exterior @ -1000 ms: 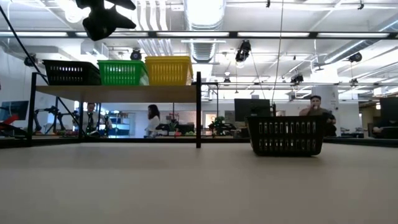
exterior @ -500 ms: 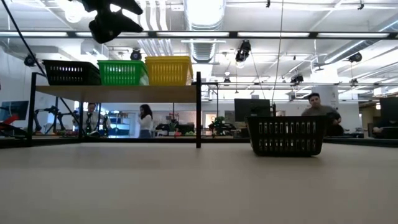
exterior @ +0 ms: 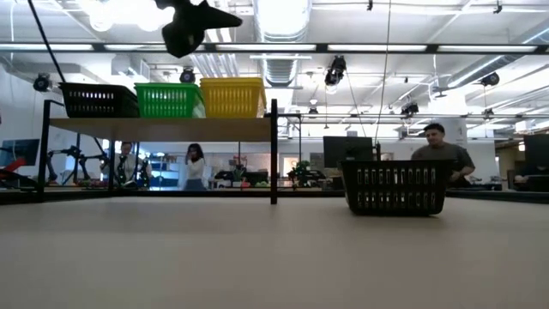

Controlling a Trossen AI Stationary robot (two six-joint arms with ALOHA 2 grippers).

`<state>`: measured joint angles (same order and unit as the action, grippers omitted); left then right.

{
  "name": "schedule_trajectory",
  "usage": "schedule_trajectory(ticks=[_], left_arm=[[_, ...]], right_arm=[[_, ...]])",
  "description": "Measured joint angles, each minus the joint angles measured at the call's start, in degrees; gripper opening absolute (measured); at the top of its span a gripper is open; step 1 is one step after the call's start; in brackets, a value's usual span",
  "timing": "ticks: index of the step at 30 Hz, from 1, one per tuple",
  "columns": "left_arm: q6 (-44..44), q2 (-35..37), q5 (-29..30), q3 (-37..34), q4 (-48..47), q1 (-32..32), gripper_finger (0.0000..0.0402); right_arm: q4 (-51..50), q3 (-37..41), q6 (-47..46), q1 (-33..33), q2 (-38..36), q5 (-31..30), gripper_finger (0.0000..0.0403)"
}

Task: Stack baskets on shelf by color
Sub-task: Stack the green bin on top of the other green bins on the shelf

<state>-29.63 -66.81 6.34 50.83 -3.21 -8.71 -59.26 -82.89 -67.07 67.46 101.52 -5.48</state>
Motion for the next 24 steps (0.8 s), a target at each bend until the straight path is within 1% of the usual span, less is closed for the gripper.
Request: schedule_trajectory(ticks=[4,7,10,13,15,16,21,24], left_arm=[[0.0,-2.4,-0.3,1.6,-0.1,0.0,0.0168],[0.0,-3.6,-0.6,2.9,-0.1,0.0,0.0168],[0.0,-4.0,-1.6,4.2,-0.1,0.0,0.0168],[0.3,-3.7,-2.5,4.7,-0.3,0.0,0.0168],[1.0,-3.0,-3.0,4.8,-0.4,0.0,0.0168],[1.6,-2.3,-3.1,4.8,-0.5,0.0,0.0168],[5.3,1.4,-3.1,4.8,-1.0,-0.2,0.0168],[8.9,4.3,-3.6,4.8,-3.0,-0.4,0.0168]], right_arm=[[0.2,0.0,0.0,0.1,3.7,2.3,0.0181],[0.3,0.0,0.0,0.0,5.9,3.9,0.0155],[0.2,0.0,0.3,-0.1,6.8,4.0,0.0114],[0.1,0.0,2.9,-1.3,6.5,4.2,0.0060],[0.0,0.0,6.5,-3.1,5.5,4.1,0.0025],[-0.1,0.0,8.7,-4.3,4.6,4.1,0.0018],[-0.1,-0.3,21.4,-11.8,-0.4,4.0,0.0010],[-0.1,-1.3,30.6,-17.0,-3.8,2.6,0.0009]])
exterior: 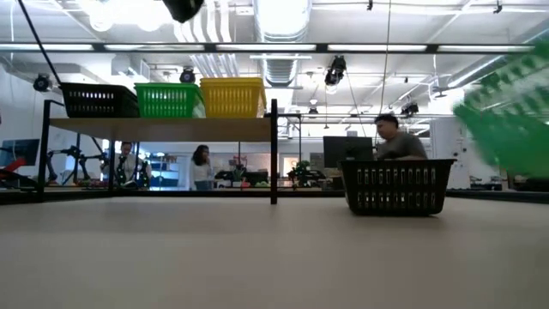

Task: Stack baskets on shelf by color
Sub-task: Stack the green bin on top of the other green bins on the shelf

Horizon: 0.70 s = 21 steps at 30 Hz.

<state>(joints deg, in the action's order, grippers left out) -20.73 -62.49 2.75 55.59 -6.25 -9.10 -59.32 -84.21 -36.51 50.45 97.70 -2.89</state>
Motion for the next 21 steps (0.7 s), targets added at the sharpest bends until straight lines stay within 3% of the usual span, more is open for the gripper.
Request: schedule_trajectory(ticks=[4,11,16,21], left_arm=[[6.4,3.9,-4.4,0.0,-3.7,-0.2,0.0168],[16.8,8.7,-10.1,2.5,-14.6,-1.7,0.0168],[25.9,7.9,-10.1,6.5,-25.0,-2.8,0.0168],[31.7,3.8,-11.1,9.0,-27.8,-3.0,0.0174]], right_arm=[[2.0,-2.8,15.1,-7.2,-2.7,-0.8,0.0009],[4.6,-7.3,42.2,-19.7,-1.2,-1.7,0.0008],[10.1,-8.8,56.7,-27.7,1.3,-1.7,0.0008],[13.2,-12.7,66.3,-33.4,4.9,-1.2,0.0008]])
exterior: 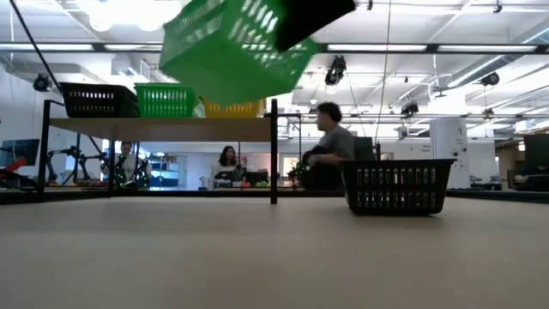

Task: Stack baskets on shelf by color
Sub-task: Stack the green bin on top of the other green bins on the shelf

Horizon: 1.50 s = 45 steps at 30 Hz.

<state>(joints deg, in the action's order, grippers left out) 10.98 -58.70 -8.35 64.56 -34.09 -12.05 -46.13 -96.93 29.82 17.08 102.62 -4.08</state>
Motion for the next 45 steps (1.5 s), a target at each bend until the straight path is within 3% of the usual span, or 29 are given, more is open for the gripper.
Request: schedule_trajectory(ticks=[8,12,16,27,36,45], left_arm=[[1.8,-9.0,-1.9,-0.2,-5.5,0.0,0.0213],[0.6,-11.7,-1.9,0.0,-8.7,0.0,0.0210],[-2.7,-12.6,-1.9,-0.2,-9.4,0.0,0.0171],[-4.5,-12.1,-5.5,-0.2,-15.8,-0.2,0.0009],[-5.8,-12.1,-6.4,-1.1,-16.4,-0.8,0.0003],[-13.8,-11.3,-7.5,-1.2,-18.4,-1.2,0.0002]], right_arm=[[-0.2,-7.9,6.3,-3.4,6.1,0.1,0.0008],[-0.7,-11.7,6.7,-3.7,8.5,0.1,0.0008],[-2.2,-15.5,8.0,-3.8,11.2,0.0,0.0008],[-3.2,-22.7,9.9,-4.4,16.7,-0.7,0.0009],[-3.0,-23.5,11.4,-5.4,17.2,-0.4,0.0017],[-1.2,-23.6,9.8,-5.7,14.3,3.2,0.0117]])
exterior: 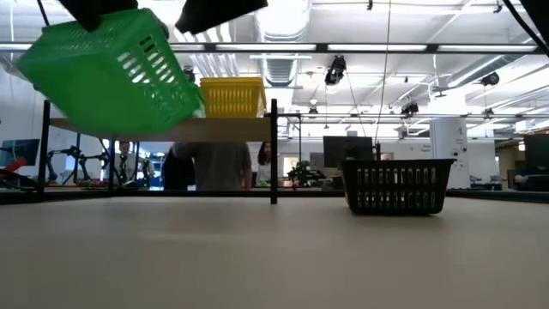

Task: Stack baskets on shelf by color
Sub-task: Stack the green bin on top of the other green bins on the shelf

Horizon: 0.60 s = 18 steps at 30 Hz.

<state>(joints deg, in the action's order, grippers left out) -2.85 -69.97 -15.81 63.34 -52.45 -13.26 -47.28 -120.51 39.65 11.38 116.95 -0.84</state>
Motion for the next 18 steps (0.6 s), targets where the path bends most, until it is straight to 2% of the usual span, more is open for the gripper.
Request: schedule_trajectory(ticks=[3,6,9,14,18], left_arm=[[-5.5,0.8,-0.3,-0.1,-0.2,0.0,0.0001],[-13.8,2.4,0.5,0.9,0.0,-0.1,0.0001],[-23.0,5.1,6.5,4.2,1.7,-0.6,0.0000],[-36.4,7.6,27.0,13.3,1.5,-0.6,0.0000],[-40.3,6.2,46.2,21.8,-2.0,1.6,0.0000]], right_arm=[[-2.1,0.0,-3.7,0.0,-2.1,-0.2,0.0144],[-6.5,0.2,-14.4,-0.1,-4.8,-3.3,0.0150],[-12.8,2.3,-24.0,-0.7,-7.8,-4.6,0.0142],[-14.2,13.5,-32.7,-0.9,-13.7,-5.0,0.0115],[-9.2,24.6,-38.0,-0.9,-20.1,-5.2,0.0089]])
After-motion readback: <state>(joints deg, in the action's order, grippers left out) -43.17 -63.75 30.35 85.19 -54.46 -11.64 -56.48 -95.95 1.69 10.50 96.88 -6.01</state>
